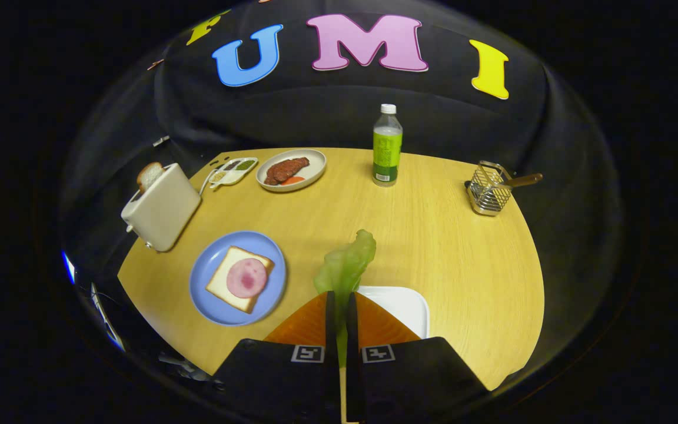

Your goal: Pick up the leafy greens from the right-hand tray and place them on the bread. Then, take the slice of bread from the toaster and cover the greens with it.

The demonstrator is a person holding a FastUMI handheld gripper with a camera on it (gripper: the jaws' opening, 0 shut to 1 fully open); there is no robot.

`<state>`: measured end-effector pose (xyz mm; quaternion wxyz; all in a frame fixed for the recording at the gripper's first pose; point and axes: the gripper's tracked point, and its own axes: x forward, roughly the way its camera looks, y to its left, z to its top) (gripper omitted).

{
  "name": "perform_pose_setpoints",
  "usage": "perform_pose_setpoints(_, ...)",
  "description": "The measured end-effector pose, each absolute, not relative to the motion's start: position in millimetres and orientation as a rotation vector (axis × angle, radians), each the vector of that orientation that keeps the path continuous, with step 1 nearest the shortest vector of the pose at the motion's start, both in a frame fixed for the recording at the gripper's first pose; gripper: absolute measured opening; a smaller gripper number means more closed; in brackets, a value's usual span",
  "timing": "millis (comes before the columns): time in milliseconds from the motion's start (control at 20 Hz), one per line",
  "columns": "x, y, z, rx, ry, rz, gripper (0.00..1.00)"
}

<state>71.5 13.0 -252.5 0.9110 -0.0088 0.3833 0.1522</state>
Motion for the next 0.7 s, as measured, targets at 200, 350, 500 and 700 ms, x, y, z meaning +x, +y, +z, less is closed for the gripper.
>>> perform_pose_setpoints(200, 76, 69, -246, 0.003, 0.782, 0.368, 0.09)
perform_pose_setpoints(350, 76, 110, -260, 0.006, 0.814, 0.406, 0.09)
perform_pose_setpoints(500, 78, 151, -273, 0.004, 0.817, 0.449, 0.09)
perform_pose_setpoints(700, 76, 180, -298, -0.050, 0.822, 0.469, 0.14)
